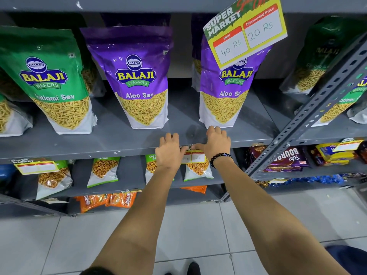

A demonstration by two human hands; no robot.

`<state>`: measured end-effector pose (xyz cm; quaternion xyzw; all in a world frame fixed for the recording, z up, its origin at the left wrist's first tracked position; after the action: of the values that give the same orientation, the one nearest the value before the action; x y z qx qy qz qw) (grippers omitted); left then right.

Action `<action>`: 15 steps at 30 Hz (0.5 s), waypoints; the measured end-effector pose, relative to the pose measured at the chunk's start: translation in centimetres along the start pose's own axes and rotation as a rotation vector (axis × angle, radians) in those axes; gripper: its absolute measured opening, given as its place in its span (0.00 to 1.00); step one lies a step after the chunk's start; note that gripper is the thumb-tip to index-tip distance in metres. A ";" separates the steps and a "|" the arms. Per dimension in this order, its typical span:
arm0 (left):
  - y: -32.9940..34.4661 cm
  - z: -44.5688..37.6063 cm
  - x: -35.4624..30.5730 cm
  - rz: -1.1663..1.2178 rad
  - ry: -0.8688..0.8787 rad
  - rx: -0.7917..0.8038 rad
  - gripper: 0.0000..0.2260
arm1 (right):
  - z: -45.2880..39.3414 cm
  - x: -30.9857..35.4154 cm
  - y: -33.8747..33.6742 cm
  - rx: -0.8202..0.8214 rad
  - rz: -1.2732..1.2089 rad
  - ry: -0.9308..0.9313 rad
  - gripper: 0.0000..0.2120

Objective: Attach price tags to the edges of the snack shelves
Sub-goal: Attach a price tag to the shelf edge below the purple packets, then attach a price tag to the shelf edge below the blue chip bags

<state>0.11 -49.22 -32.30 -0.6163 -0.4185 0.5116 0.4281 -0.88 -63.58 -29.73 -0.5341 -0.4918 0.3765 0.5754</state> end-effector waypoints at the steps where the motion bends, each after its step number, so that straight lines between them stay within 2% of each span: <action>1: 0.0 0.0 0.0 -0.001 -0.001 0.005 0.20 | -0.1 0.0 0.0 0.001 0.016 0.001 0.33; 8: -0.1 0.1 -0.2 -0.030 -0.003 0.033 0.19 | -0.1 0.1 0.0 0.002 0.105 -0.041 0.32; 11: -0.5 0.3 0.1 -0.051 0.012 0.065 0.19 | 0.4 -0.1 -0.2 0.036 0.078 -0.071 0.28; 13: -0.9 0.6 0.4 -0.002 0.043 0.103 0.21 | 0.8 -0.6 -0.8 0.052 0.029 -0.087 0.24; 15: -1.6 1.1 0.6 0.094 0.076 0.119 0.25 | 1.4 -1.1 -1.9 -0.004 -0.002 -0.104 0.23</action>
<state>-1.07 -48.08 -31.02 -0.6276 -0.3413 0.5317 0.4549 -2.70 -64.60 -28.07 -0.5145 -0.5222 0.4022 0.5485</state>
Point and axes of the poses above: each hand's wrist, its own z-axis away from the middle knuckle, its own y-axis out of the palm, x = y × z, the point moved 2 cm from there along -z, towards the middle knuckle, and after that the axes turned 6 degrees about z, right-handed, at the moved point
